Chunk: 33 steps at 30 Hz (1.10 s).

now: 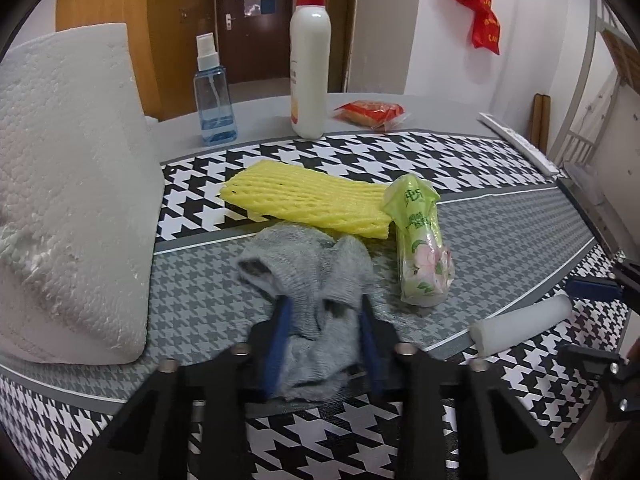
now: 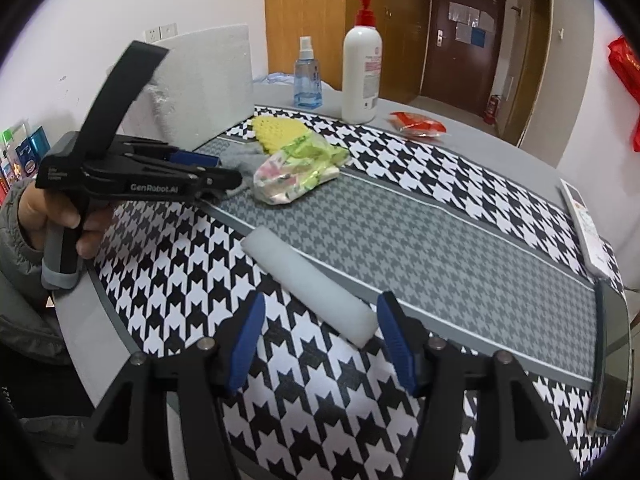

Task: Organize soft objects
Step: 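Lift the foam tube with the right gripper while the left gripper closes on the grey sock, then lift the grey sock with the left gripper while the right gripper carries the tube toward the box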

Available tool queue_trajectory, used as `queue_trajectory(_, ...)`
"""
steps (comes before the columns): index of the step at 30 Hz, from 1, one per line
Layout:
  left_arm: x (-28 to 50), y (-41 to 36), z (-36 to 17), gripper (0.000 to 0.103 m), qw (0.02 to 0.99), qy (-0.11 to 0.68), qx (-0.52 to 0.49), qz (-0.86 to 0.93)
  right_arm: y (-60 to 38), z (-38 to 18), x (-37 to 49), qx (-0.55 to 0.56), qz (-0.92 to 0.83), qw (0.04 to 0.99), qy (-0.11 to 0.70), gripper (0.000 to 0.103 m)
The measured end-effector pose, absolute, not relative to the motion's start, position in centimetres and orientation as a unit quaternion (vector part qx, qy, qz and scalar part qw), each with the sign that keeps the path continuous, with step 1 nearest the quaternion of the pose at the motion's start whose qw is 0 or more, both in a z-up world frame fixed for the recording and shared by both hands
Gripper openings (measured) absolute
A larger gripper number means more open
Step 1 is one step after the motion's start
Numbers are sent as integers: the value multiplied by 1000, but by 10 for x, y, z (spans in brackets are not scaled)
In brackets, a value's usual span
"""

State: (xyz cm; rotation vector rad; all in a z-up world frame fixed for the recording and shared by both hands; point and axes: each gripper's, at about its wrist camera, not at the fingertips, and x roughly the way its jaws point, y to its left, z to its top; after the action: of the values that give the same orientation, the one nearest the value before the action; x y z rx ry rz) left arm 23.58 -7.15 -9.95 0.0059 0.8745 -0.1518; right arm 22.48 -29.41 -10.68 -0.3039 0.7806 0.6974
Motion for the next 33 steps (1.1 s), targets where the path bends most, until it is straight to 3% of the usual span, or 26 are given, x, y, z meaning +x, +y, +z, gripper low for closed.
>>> queue_trajectory(2,235,-72,-99,20,904,421,4,-77,-293,-108,228,-147,332,854,372,63)
queue_trajectory(17,211,-62,-78,20,912,397,0,-101,-280,-118,244,-177,358,831,387,63)
queue_trajectory(21,208,-60,-75,20,912,395,-5,-109,-276,-120,246,-189,360,829,384,48)
queue_trajectory(25,204,-59,-72,20,913,391,-7,-113,-275,-119,248,-195,365,825,385,45)
queue_trajectory(33,200,-51,-70,20,916,387,-9,-103,-271,-117,242,-204,373,823,377,29)
